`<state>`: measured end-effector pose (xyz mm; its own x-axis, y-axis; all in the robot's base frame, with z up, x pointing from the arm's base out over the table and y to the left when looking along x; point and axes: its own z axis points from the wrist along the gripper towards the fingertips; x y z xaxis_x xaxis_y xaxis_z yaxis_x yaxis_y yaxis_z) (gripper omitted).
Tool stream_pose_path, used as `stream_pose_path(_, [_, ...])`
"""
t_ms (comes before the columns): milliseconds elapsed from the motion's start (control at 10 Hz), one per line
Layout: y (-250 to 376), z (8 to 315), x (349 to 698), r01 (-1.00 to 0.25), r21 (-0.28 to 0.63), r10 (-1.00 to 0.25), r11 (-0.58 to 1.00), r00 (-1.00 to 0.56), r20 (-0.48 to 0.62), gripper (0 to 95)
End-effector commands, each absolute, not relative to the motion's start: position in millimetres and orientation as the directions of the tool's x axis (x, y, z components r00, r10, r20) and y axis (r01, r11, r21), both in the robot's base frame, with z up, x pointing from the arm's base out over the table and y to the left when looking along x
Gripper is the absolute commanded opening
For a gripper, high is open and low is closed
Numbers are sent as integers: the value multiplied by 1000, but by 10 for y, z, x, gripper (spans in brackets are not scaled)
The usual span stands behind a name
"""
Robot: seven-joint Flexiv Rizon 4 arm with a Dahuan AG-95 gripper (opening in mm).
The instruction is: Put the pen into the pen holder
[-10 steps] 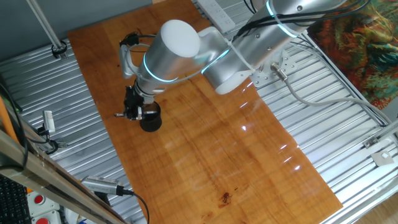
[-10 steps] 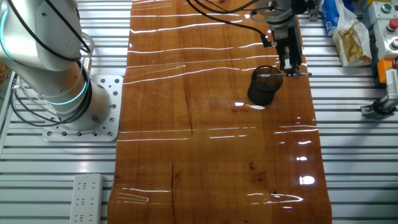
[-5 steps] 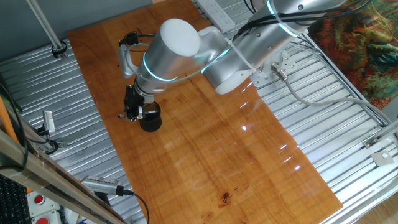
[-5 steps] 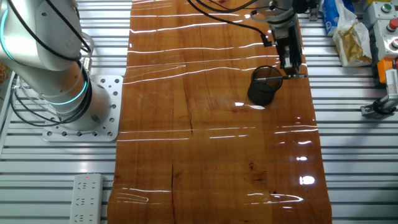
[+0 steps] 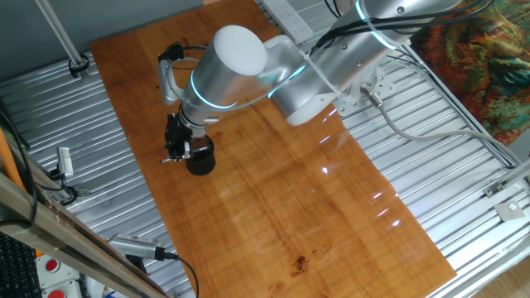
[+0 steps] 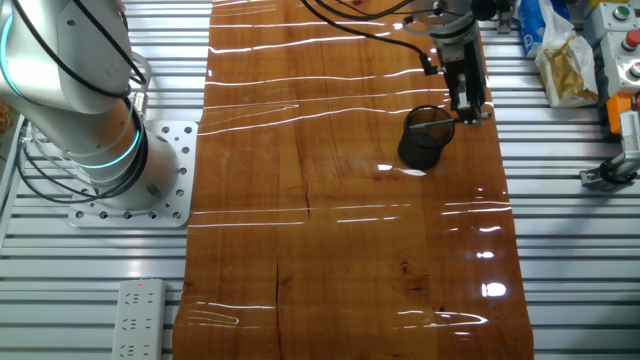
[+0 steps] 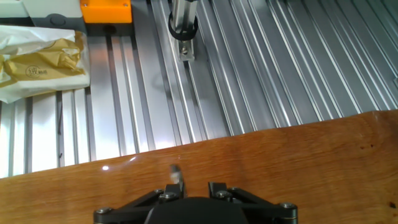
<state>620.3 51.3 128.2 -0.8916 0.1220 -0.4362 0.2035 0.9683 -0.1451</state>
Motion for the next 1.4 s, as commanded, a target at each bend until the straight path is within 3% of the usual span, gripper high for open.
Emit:
stream_pose_path(100, [533,1349,6177,201,-148,126,968,-905,-406,190])
stream_pose_path(400, [553,1428,6150,202,-149,133,968,-916,-380,190])
stream_pose_path(500, [557,1442,6145,209,-138,147,968,-921,-361,0])
stream_pose_path(1200, [645,1584,6383,205,22,205,979,-957,-207,0])
stream_pose_path(1300, [680,1599,6452,205,27,206,978,-959,-192,190])
stream_pose_path(1400, [687,1591,6477,204,26,205,979,-961,-186,190])
